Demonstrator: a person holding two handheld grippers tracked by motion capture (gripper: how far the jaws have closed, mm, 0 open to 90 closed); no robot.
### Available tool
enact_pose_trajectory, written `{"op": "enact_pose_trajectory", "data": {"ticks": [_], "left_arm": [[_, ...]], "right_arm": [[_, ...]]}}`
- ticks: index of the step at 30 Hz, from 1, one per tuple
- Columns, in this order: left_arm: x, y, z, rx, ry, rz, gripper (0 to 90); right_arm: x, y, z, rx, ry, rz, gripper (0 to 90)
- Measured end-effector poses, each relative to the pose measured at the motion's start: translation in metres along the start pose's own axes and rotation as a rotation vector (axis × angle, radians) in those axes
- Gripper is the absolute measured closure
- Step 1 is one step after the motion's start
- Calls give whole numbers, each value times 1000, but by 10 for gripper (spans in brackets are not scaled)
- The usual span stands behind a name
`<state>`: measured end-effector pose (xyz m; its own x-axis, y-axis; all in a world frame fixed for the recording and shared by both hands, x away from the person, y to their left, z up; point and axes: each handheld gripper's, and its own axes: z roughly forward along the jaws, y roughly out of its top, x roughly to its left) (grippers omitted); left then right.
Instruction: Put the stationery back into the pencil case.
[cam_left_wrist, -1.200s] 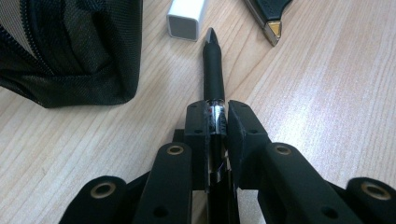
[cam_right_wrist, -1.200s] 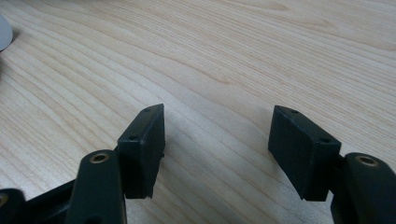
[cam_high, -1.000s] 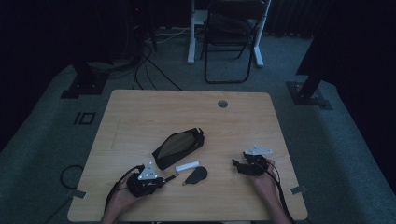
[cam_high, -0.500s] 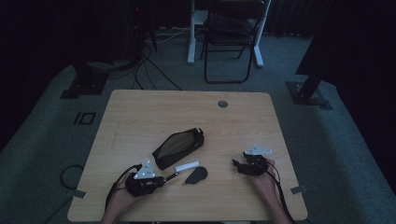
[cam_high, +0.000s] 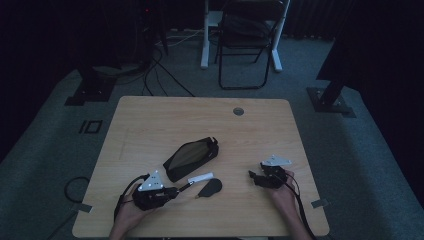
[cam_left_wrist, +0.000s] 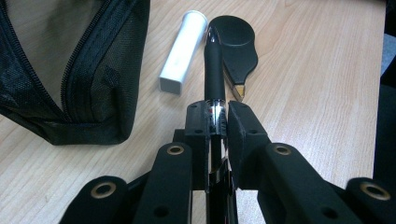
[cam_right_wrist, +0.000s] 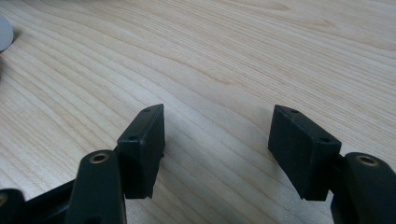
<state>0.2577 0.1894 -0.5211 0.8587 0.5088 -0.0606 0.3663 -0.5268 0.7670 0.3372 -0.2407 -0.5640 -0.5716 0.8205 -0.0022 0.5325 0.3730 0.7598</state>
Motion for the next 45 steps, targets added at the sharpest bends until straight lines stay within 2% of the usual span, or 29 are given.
{"op": "enact_pose_trajectory", "data": {"ticks": [11, 25, 31, 45], "left_arm": [[-2, 5, -9, -16, 27, 5, 793], [-3, 10, -18, -39, 32, 9, 793], [-3, 13, -22, -43, 47, 12, 793], [-2, 23, -35, -56, 76, 42, 793]], "right_arm": [[0, 0, 0, 0, 1, -1, 362], [0, 0, 0, 0, 2, 0, 361], [0, 0, 0, 0, 2, 0, 361], [0, 0, 0, 0, 2, 0, 361]]}}
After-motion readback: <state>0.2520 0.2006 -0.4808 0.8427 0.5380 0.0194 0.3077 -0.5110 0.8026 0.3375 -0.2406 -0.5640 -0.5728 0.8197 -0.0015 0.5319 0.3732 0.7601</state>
